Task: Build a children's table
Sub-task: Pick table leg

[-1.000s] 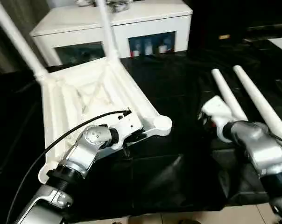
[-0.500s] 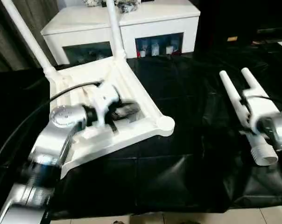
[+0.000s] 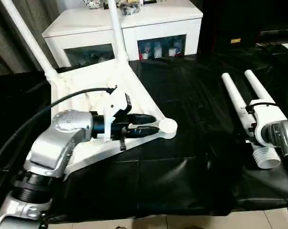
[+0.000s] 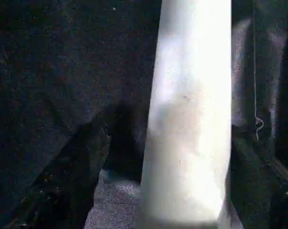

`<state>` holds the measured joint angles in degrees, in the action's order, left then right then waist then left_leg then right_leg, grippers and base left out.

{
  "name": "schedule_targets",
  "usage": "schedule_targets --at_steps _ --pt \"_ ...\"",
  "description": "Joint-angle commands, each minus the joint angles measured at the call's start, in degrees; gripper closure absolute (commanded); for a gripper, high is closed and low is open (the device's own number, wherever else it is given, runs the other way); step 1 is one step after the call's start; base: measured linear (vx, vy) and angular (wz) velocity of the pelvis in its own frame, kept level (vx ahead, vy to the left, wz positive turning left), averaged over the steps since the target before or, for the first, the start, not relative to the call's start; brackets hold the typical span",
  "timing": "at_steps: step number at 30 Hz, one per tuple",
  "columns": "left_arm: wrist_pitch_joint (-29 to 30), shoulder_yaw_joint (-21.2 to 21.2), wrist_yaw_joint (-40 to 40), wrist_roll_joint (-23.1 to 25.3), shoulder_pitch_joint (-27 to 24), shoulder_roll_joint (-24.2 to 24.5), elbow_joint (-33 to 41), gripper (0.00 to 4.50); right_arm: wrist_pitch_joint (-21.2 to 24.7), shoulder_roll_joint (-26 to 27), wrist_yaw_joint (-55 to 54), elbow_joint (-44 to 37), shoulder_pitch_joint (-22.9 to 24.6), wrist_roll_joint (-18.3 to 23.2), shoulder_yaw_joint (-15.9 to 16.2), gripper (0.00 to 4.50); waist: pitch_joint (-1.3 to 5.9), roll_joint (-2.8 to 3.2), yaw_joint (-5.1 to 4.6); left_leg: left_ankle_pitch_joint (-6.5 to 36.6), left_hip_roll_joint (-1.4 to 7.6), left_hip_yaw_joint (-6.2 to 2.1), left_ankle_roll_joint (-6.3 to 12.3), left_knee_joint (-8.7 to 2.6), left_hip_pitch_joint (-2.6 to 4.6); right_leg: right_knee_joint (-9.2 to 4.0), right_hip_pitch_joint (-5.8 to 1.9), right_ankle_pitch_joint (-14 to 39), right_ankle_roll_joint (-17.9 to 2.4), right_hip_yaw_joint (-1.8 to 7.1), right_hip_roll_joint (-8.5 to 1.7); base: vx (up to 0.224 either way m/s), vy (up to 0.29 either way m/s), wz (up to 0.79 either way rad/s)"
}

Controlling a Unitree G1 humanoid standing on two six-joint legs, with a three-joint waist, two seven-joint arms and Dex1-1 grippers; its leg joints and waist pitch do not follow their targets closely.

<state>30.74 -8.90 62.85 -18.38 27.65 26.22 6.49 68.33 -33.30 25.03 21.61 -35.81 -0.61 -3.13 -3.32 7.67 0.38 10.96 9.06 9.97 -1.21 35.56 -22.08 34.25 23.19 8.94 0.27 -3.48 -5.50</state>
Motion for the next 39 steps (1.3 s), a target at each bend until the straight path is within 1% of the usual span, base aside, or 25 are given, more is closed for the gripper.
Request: schedule_targets --at_steps 1,2,6,7,10,11,14,16,17,18,19,20,21,22,23,26,27,28,29,31,32,35,37,38,39 --pt "0.51 -0.28 -0.05 -0.45 -0.04 0.86 1.00 2.91 0.95 0.77 0.05 0.71 0.77 0.49 -0.06 1.20 4.07 -1.61 0.09 14.71 2.53 -1.07 0.30 -4.27 0.98 -3.96 -2.64 20.42 -12.34 1.64 -2.30 0.000 0.000 0.00" --pt "0.76 -0.18 -0.21 -0.53 -0.20 0.83 1.20 2.91 1.11 0.79 0.01 0.42 0.97 0.69 -0.06 1.33 4.10 -1.83 0.10 14.32 2.52 -1.02 0.50 -4.22 0.95 -4.03 -2.67 20.20 -12.44 1.67 -2.35 0.000 0.000 0.00" --pt "0.99 -0.18 -0.59 -0.45 -0.40 0.96 1.54 2.91 0.96 0.91 -0.05 0.67 1.14 0.79 0.06 1.54 4.23 -1.88 0.23 13.02 2.58 -1.03 0.82 -4.15 0.92 -3.82 -2.73 19.09 -12.77 1.70 -2.37 0.000 0.000 0.00" --pt "1.17 -0.22 -0.96 -0.53 -0.50 1.20 1.80 2.91 0.69 0.95 -0.22 1.12 1.06 1.03 0.19 1.76 4.26 -1.97 0.26 12.52 2.56 -0.99 1.06 -4.09 0.85 -3.79 -2.79 18.67 -12.92 1.68 -2.40 0.000 0.000 0.00" --pt "0.88 -0.22 -1.43 -0.22 -0.62 1.40 1.83 2.91 0.48 1.04 -0.25 1.31 0.84 1.25 0.26 1.99 4.25 -1.89 0.28 12.19 2.57 -0.99 1.30 -4.07 0.87 -3.78 -2.78 18.66 -12.94 1.66 -2.39 0.000 0.000 0.00" --pt "0.84 -0.16 -1.55 -0.20 -0.64 1.44 1.78 2.91 0.35 1.22 -0.43 1.33 0.58 1.43 -0.10 2.20 4.26 -1.99 0.28 12.09 2.58 -1.01 1.35 -4.05 0.82 -3.76 -2.82 18.70 -12.91 1.66 -2.41 0.000 0.000 0.00" --pt "0.33 0.31 -2.85 0.55 -0.54 1.13 0.91 2.91 0.46 1.76 -0.10 0.26 -0.20 2.53 -1.09 2.30 4.25 -1.91 0.16 12.63 2.51 -1.00 1.24 -4.03 0.88 -3.83 -2.74 19.43 -12.54 1.61 -2.33 0.000 0.000 0.00" --pt "0.78 2.34 -8.51 1.67 1.19 -1.60 -2.34 2.91 -0.32 3.33 2.83 -3.20 -1.02 5.93 -2.71 2.48 4.25 -2.06 0.06 12.84 2.47 -0.94 1.34 -3.97 0.88 -3.84 -2.79 19.56 -12.46 1.64 -2.32 0.000 0.000 0.00" --pt "1.02 2.70 -9.64 1.85 1.56 -2.09 -2.91 2.66 -0.47 3.60 3.33 -3.78 -1.10 6.54 -2.95 2.60 4.31 -2.16 0.04 12.65 2.40 -0.94 1.61 -3.87 0.85 -3.86 -2.85 19.45 -12.25 1.62 -2.31 0.000 0.000 0.00" --pt "2.27 4.53 -13.90 2.01 3.03 -4.15 -5.06 2.66 -1.61 4.53 4.77 -5.23 -1.22 8.33 -3.78 2.60 4.32 -2.49 -0.04 11.99 2.46 -1.05 1.98 -3.98 0.56 -3.88 -3.04 19.40 -12.07 1.60 -2.38 0.000 0.000 0.00" --pt "3.77 6.48 -17.56 1.55 4.38 -6.15 -6.94 2.59 -3.04 5.55 5.95 -6.43 -1.29 10.00 -4.65 2.63 4.36 -2.32 -0.07 12.16 2.37 -0.90 1.92 -3.79 0.72 -3.81 -2.92 19.44 -12.09 1.61 -2.27 0.000 0.000 0.00" --pt "5.69 8.73 -21.16 0.54 5.80 -8.38 -8.80 2.59 -4.78 6.81 7.16 -7.69 -1.39 11.91 -5.70 2.63 4.46 -2.57 0.08 12.08 2.30 -0.67 2.03 -3.45 1.13 -4.09 -2.64 19.37 -12.27 1.78 -2.37 0.000 0.000 0.00" --pt "7.90 10.33 -23.11 -1.05 6.63 -10.25 -9.58 2.59 -5.50 8.37 8.04 -8.84 -1.64 13.83 -6.92 2.65 4.39 -2.69 0.33 11.05 2.41 -1.07 2.43 -3.66 0.73 -3.98 -3.00 19.78 -12.19 1.68 -2.60 0.000 0.000 0.00" --pt "9.54 11.28 -24.03 -2.37 7.05 -11.49 -9.82 2.41 -5.84 9.55 8.62 -9.67 -1.84 15.24 -7.79 2.66 4.47 -2.63 0.22 10.28 2.37 -0.97 2.64 -3.61 0.52 -3.83 -3.14 19.19 -12.31 1.67 -2.62 0.000 0.000 0.00" --pt "10.72 11.97 -24.62 -4.04 7.27 -13.05 -9.77 2.27 -6.50 11.08 10.10 -11.20 -1.87 17.39 -8.60 2.67 4.52 -2.93 0.53 9.40 2.44 -1.00 3.35 -3.55 0.73 -3.93 -2.78 18.71 -12.60 1.58 -2.57 0.000 0.000 0.00" --pt "12.79 12.85 -24.55 -9.40 7.39 -17.14 -8.75 2.16 -6.83 15.05 14.85 -15.62 -1.44 24.08 -10.60 2.68 4.68 -2.93 1.05 8.34 2.57 -0.90 4.34 -3.52 0.73 -3.78 -2.62 17.49 -13.15 1.57 -2.47 0.000 0.000 0.00" --pt "12.79 12.85 -24.55 -9.40 7.39 -17.14 -8.75 2.16 -6.83 15.05 14.85 -15.62 -1.44 24.08 -10.60 2.68 4.75 -2.85 1.38 7.62 2.74 -1.00 4.72 -3.55 0.70 -3.65 -2.63 16.36 -13.29 1.51 -2.44 0.000 0.000 0.00" --pt "13.93 13.66 -25.77 -11.75 7.95 -19.57 -8.98 1.95 -6.45 16.61 17.60 -18.17 -0.80 27.49 -10.96 2.68 4.70 -2.97 1.45 7.24 2.79 -1.02 4.95 -3.60 0.58 -3.58 -2.65 15.69 -13.26 1.52 -2.33 0.000 0.000 0.00" --pt "14.87 14.03 -26.46 -13.22 8.57 -21.48 -9.22 1.82 -5.07 17.64 19.49 -20.03 -0.24 30.03 -10.88 2.68 4.88 -3.17 1.93 6.47 2.80 -0.91 5.36 -3.46 0.74 -3.39 -2.64 14.19 -13.78 1.59 -2.45 0.000 0.000 0.00" --pt "15.95 14.51 -27.15 -13.89 9.17 -23.02 -9.36 1.76 -4.27 18.26 20.60 -21.23 0.21 31.61 -10.74 2.68 4.89 -3.05 2.64 5.32 3.10 -1.00 5.69 -3.56 0.79 -3.33 -2.50 12.97 -13.86 1.71 -2.49 0.000 0.000 0.00" --pt "16.89 14.93 -27.76 -13.98 9.57 -23.65 -9.30 1.65 -4.42 18.27 20.63 -21.62 0.47 32.04 -10.57 2.68 4.84 -3.11 2.72 5.61 2.94 -0.93 5.52 -3.55 0.85 -3.39 -2.41 13.42 -13.76 1.65 -2.41 0.000 0.000 0.00" --pt "19.03 14.18 -27.72 -16.04 9.91 -24.97 -7.73 1.33 -4.58 18.09 20.69 -23.08 1.21 32.50 -8.68 2.68 4.58 -3.25 3.28 7.21 2.90 -0.87 3.82 -3.79 0.96 -3.84 -2.37 16.38 -12.39 1.76 -2.50 0.000 0.000 0.00" --pt "19.72 14.09 -27.62 -17.32 9.81 -25.27 -6.92 1.29 -4.58 18.07 20.60 -23.29 1.29 32.52 -8.20 2.68 4.58 -3.35 3.34 7.48 2.83 -0.93 3.05 -3.88 0.88 -3.89 -2.45 17.32 -11.79 1.77 -2.59 0.000 0.000 0.00" --pt "20.73 14.12 -27.73 -18.92 9.65 -25.65 -5.74 1.00 -4.51 17.75 20.59 -23.77 1.49 32.54 -7.17 2.68 4.59 -3.36 3.32 7.53 2.86 -0.97 2.66 -3.93 0.82 -3.78 -2.50 17.32 -11.66 1.75 -2.56 0.000 0.000 0.00" --pt "20.82 14.12 -27.81 -19.02 9.65 -25.71 -5.64 1.00 -4.52 17.66 20.60 -23.86 1.53 32.51 -6.95 2.68 4.50 -3.52 3.27 7.69 2.84 -1.00 2.53 -4.00 0.71 -3.89 -2.57 17.61 -11.28 1.75 -2.56 0.000 0.000 0.00"
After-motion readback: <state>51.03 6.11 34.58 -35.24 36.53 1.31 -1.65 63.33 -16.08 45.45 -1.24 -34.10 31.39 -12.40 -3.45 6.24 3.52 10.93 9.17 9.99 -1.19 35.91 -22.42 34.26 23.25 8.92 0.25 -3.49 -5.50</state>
